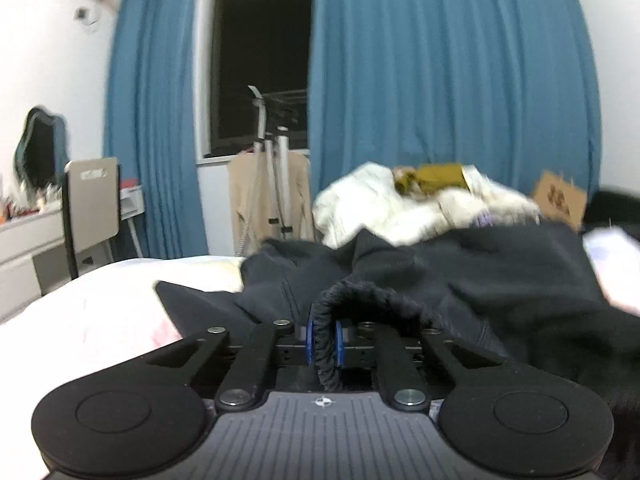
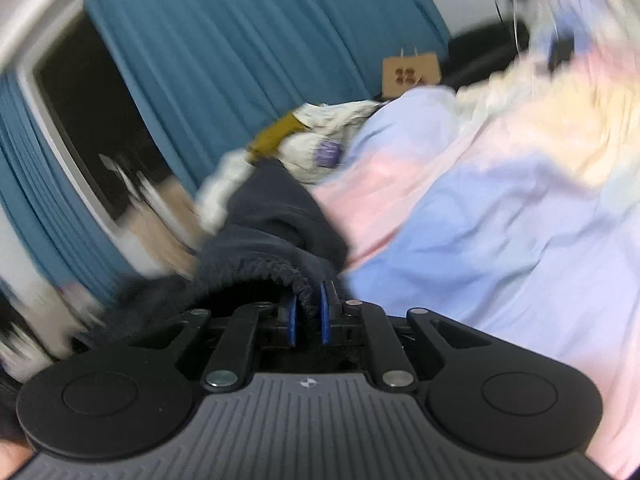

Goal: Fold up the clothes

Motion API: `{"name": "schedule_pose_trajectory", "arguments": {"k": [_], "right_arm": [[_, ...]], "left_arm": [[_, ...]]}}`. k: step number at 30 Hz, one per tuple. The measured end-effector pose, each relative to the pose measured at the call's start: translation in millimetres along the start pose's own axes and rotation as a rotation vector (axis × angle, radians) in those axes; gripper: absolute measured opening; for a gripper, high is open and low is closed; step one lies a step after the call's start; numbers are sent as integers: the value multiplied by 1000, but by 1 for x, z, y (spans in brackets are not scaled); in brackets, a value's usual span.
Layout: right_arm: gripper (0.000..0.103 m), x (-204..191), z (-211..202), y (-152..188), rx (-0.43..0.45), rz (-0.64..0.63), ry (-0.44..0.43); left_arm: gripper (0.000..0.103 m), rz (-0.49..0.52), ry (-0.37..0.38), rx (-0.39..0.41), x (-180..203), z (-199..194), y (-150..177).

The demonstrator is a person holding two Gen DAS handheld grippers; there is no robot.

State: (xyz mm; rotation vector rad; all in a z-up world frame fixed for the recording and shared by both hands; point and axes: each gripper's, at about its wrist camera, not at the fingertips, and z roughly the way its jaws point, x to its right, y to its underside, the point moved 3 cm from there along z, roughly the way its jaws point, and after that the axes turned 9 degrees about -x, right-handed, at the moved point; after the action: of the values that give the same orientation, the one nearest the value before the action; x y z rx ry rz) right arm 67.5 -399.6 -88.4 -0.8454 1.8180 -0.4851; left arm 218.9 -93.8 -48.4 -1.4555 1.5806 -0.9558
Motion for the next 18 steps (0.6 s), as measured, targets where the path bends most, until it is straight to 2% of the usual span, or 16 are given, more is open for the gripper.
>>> {"name": "schedule_pose_trajectory", "arguments": {"k": [6,10,14,18], "right_arm": [[8,-42,-35,13,-31,-78,-121],[8,-67,-49,35,-72,21,-241],[8,-118,-56,61,-97,-16,-343],[8,-179,-49,86,-133,-49,-433]], "left_arm": [[10,-128,-24,78,-51,-35,-46],[9,-171,-27,134,-97,-64,-84],[9,-191,-56,179,-155,-89,-117],[9,-225,-87,171,-228,-95,-137]]}}
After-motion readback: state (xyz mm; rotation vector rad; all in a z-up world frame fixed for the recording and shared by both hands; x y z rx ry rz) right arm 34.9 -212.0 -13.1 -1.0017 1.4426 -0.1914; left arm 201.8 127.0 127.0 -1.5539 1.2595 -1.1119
